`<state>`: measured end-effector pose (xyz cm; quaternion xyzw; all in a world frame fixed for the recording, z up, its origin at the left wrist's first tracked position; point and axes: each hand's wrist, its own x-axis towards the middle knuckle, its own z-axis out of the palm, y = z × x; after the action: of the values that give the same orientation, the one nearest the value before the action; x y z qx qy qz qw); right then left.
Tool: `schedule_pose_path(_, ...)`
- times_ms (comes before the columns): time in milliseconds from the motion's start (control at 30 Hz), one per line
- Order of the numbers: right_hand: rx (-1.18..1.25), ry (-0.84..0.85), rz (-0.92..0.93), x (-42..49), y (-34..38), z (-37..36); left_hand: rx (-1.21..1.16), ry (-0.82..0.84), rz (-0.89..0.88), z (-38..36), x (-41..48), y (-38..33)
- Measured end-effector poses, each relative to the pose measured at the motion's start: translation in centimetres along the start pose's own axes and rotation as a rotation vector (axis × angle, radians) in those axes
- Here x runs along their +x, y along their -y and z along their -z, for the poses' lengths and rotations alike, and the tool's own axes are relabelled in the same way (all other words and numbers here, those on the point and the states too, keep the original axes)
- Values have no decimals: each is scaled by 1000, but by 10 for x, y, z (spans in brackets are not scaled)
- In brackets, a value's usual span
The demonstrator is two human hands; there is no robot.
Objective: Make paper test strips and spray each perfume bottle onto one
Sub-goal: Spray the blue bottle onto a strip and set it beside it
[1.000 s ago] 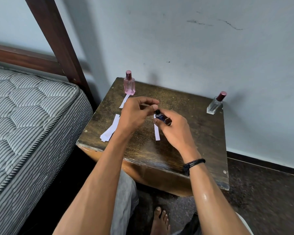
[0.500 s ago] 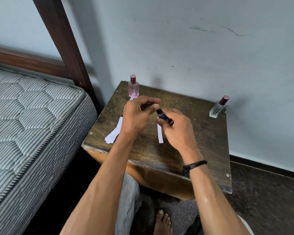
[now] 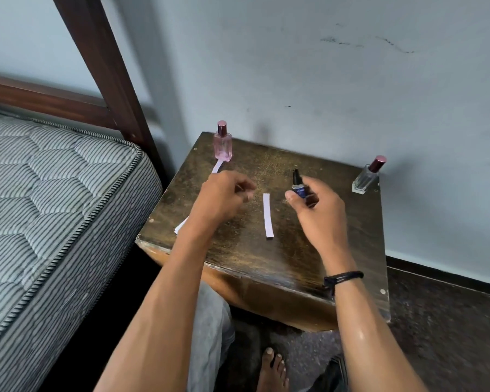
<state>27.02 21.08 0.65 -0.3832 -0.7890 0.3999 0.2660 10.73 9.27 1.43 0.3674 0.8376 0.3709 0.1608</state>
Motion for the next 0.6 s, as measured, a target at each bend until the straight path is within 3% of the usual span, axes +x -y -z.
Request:
schedule_pose_path(200,11,26,-9,4,-7,1,85,56,112,2,1,13)
schedule_pose_path(600,-22,96,-4,7,-14,-2,65,136,141,14,-1,22)
